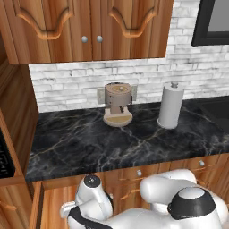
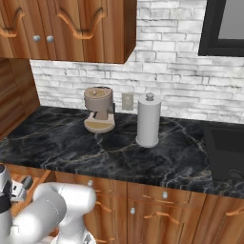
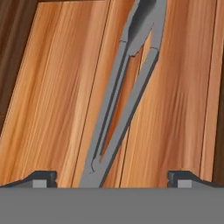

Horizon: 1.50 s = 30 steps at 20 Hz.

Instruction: Take the tongs from the drawer on the left and place them on the dining counter next to the tray containing the hot dog.

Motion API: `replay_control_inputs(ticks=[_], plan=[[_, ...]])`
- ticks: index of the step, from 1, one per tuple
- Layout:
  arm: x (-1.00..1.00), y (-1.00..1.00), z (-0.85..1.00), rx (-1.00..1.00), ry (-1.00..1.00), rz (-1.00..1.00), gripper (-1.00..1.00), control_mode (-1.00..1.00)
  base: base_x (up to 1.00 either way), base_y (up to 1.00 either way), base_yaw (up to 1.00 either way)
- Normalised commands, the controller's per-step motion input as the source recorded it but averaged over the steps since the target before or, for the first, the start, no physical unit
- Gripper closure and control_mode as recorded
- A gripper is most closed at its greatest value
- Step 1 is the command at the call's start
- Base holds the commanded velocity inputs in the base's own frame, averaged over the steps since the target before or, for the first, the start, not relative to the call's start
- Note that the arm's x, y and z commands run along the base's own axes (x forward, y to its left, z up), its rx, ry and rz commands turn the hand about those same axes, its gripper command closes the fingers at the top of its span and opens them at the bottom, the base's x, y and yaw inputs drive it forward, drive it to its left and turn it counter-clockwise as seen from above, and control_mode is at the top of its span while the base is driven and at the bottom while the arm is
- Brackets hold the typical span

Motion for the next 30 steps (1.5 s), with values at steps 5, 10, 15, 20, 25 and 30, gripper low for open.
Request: replay_control_inputs(ticks=[5,10,15,20,25,30], plan=[[0.10,0.09,-0.33,-0.01,0.00,0.00,-1.00,-1.00,0.00,0.00,0.00],[0.02,0.05,-0.42,0.00,0.00,0.00,-1.00,-1.00,0.00,0.00,0.00],[-0.80,-0.05,-0.96,-0.05,-0.04,0.00,-1.00,-1.00,0.00,0.00,0.00],[-0.37,-0.11,-0.85,-0.08,-0.21,0.00,1.00,-1.00,0.00,0.00,0.00],[-0.03,0.00,-0.02,0.00,-0.02,0.00,1.00,-1.00,0.00,0.00,0.00],[-0.82,0.00,0.00,0.00,0.00,0.00,1.00,-1.00,0.00,0.00,0.00]])
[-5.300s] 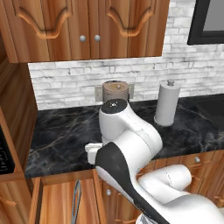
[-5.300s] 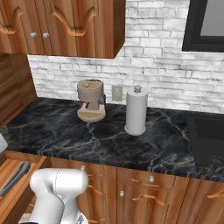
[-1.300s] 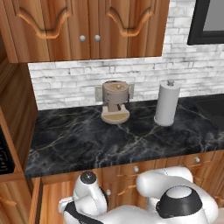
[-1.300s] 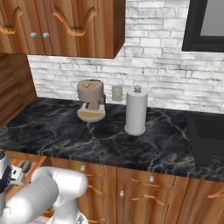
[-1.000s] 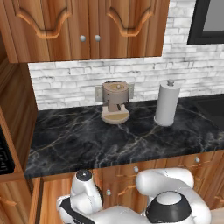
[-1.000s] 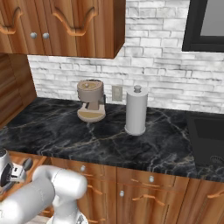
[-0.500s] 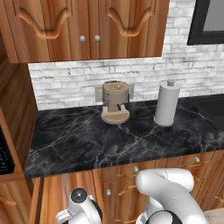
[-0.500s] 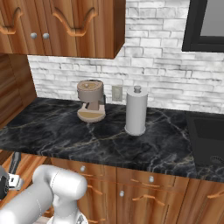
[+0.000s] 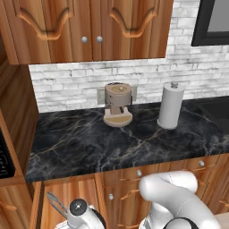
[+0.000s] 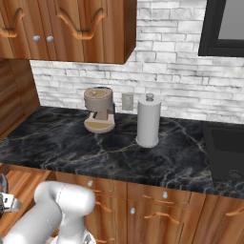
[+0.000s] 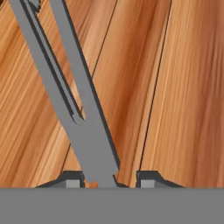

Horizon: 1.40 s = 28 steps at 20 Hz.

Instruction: Take the tongs from the drawer on the left and place them on the dining counter next to the tray containing the hot dog.

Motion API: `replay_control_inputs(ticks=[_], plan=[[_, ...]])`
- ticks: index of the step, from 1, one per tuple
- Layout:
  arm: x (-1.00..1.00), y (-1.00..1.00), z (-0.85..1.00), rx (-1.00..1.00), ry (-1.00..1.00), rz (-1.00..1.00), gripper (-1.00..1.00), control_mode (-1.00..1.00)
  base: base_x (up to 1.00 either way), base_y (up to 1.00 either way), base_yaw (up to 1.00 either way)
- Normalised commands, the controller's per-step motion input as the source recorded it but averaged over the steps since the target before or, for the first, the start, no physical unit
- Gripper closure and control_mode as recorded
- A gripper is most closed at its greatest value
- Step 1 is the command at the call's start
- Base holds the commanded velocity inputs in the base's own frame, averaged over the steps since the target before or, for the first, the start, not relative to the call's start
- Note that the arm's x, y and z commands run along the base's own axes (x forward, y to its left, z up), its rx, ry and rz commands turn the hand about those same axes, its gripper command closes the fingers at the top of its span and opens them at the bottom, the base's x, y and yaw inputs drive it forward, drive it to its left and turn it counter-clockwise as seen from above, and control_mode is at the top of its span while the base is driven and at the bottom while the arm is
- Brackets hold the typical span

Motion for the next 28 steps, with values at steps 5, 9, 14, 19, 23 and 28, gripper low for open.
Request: replay_control_inputs(ticks=[5,9,14,19,23,28], plan=[[-1.00,0.00,0.25,0.14,-0.07,-0.03,1.00,-1.00,0.00,0.00,0.00],[-0.55,0.00,1.00,0.12,-0.12,-0.12,1.00,-1.00,0.00,0.00,0.00],[-0.12,0.00,1.00,0.03,-0.02,-0.14,1.00,-1.00,0.00,0.00,0.00],[-0.14,0.00,1.00,0.00,0.00,-0.15,1.00,-1.00,0.00,0.00,0.00],[0.00,-0.02,1.00,0.00,0.00,-0.16,1.00,-1.00,0.00,0.00,0.00],[0.10,-0.30,1.00,0.00,0.03,-0.12,1.00,-1.00,0.00,0.00,0.00]])
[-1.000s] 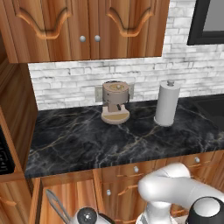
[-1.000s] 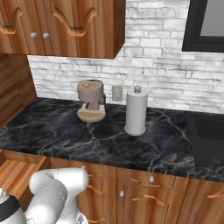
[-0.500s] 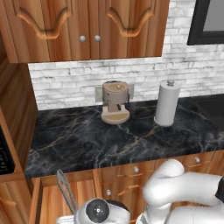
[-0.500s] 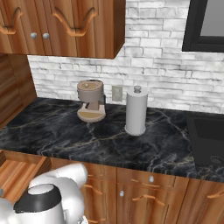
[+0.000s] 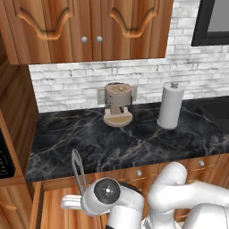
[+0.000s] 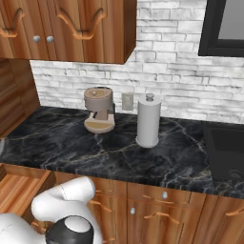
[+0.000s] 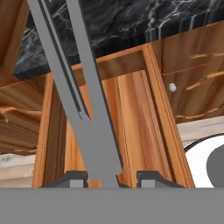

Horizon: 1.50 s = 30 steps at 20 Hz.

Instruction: Take the tongs from the drawer on the left and place them on the dining counter next to the tray containing the hot dog.

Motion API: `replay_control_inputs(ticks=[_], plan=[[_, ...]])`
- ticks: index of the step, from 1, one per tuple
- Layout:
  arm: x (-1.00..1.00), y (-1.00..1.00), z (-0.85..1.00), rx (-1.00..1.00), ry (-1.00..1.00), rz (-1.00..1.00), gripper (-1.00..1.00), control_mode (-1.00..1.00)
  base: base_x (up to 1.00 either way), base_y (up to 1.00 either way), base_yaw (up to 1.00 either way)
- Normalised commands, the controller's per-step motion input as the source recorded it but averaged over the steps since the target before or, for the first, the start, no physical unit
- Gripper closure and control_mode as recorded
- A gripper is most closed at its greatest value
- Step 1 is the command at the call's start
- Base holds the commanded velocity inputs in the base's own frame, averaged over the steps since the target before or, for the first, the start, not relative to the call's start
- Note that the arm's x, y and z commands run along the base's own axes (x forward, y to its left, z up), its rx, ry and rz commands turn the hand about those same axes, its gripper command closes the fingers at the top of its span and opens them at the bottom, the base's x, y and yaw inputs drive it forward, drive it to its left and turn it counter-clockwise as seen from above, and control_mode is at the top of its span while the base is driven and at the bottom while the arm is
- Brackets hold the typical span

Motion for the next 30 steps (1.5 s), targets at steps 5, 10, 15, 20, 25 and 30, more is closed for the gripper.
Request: replay_control_inputs(ticks=[5,10,15,20,25,30], plan=[[0.09,-0.68,1.00,0.00,0.13,0.00,1.00,-1.00,0.00,0.00,0.00],[0.15,-0.77,1.00,0.00,0.09,0.00,1.00,-1.00,0.00,0.00,0.00],[0.12,-0.80,1.00,0.00,-0.04,0.00,1.00,-1.00,0.00,0.00,0.00],[0.32,-0.65,1.00,0.00,-0.01,0.00,1.00,-1.00,0.00,0.00,0.00],[0.38,-0.72,1.00,0.00,-0.05,0.00,1.00,-1.00,0.00,0.00,0.00],[0.10,-0.32,0.25,0.02,-0.01,-0.01,1.00,-1.00,0.00,0.00,0.00]])
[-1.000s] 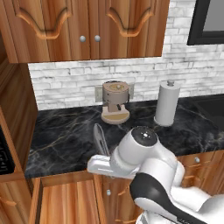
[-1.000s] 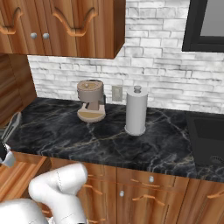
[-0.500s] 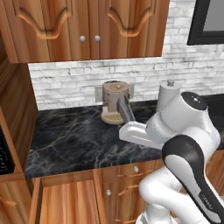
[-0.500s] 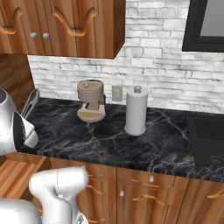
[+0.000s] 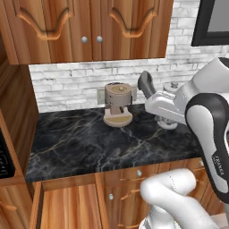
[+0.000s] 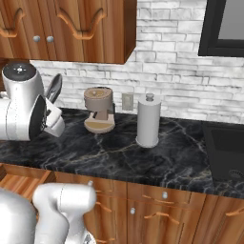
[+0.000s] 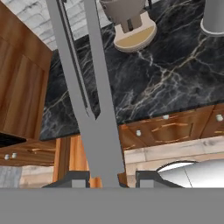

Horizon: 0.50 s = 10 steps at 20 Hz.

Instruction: Take the tongs from the drawer on the left and place them on the dining counter next to the tray containing the hot dog.

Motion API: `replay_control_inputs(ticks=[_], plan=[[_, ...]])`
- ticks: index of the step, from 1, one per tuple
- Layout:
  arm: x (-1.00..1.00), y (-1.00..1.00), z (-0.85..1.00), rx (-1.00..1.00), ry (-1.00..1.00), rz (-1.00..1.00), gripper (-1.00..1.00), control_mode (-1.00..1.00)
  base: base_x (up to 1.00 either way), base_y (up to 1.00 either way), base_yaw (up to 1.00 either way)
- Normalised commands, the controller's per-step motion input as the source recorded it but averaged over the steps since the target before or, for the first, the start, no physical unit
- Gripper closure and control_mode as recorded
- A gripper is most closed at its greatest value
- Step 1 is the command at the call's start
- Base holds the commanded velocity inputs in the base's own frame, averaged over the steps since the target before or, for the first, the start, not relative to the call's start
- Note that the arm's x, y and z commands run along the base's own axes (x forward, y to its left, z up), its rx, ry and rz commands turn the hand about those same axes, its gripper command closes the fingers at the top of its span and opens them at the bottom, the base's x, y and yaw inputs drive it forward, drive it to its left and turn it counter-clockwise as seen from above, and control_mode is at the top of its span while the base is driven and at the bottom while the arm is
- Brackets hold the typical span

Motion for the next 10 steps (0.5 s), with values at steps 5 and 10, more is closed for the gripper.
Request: replay_control_inputs(ticks=[5,10], plan=[[0.00,0.00,0.00,0.00,0.00,0.00,1.00,-1.00,0.00,0.00,0.00],[-0.04,0.00,-0.01,0.00,0.01,0.00,1.00,-1.00,0.00,0.00,0.00]])
